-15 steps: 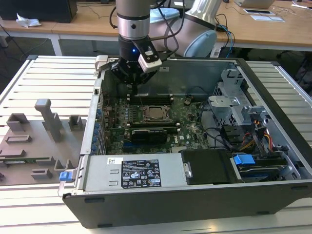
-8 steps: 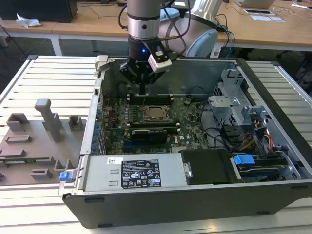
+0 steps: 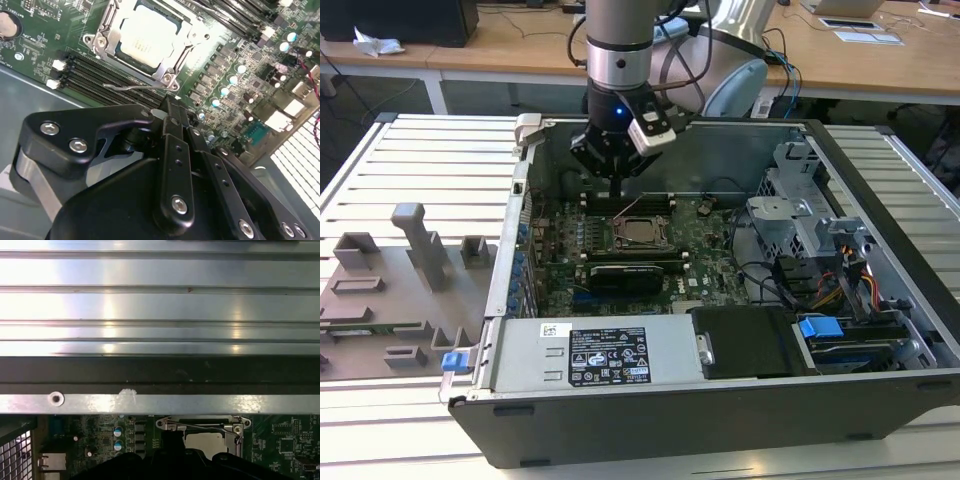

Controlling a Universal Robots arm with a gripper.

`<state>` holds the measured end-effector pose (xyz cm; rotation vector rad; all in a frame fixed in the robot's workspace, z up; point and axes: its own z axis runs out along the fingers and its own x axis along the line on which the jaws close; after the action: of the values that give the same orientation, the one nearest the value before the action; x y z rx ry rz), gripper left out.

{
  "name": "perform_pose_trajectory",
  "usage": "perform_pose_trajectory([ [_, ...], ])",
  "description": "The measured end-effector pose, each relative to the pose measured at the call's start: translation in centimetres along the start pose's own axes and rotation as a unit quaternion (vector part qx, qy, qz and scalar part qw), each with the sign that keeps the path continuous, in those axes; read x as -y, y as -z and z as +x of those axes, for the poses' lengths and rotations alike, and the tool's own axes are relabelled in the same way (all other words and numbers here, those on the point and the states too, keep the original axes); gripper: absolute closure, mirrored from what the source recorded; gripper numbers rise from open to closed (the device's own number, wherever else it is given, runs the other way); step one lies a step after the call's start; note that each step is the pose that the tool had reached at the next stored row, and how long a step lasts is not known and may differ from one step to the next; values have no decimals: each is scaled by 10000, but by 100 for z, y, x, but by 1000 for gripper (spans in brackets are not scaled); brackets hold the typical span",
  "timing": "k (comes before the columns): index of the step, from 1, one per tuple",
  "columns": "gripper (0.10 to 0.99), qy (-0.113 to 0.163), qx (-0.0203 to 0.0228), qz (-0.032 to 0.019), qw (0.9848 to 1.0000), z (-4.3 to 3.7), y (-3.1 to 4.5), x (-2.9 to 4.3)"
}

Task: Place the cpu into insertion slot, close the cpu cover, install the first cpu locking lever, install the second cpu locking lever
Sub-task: 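Install the first cpu locking lever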

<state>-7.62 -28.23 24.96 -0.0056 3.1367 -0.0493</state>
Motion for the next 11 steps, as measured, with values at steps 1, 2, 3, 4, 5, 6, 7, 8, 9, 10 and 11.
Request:
perform_pose_trajectory([
  [1,980,0,-1,0,10000,-1,-25,-1],
  [2,980,0,-1,0,10000,-1,-42,-1],
  [3,980,0,-1,0,10000,-2,-61,-2],
  [4,980,0,-1,0,10000,-2,-87,-3],
  [5,980,0,-2,0,10000,-3,-104,-3],
  [6,980,0,-2,0,10000,-3,-117,-4],
  [7,980,0,-2,0,10000,-3,-140,-5],
  [8,980,0,-2,0,10000,-3,-150,-5],
  [9,980,0,-3,0,10000,-3,-161,-5],
  [10,980,0,-3,0,10000,-3,-171,-5],
  [11,980,0,-3,0,10000,-3,-177,-6],
])
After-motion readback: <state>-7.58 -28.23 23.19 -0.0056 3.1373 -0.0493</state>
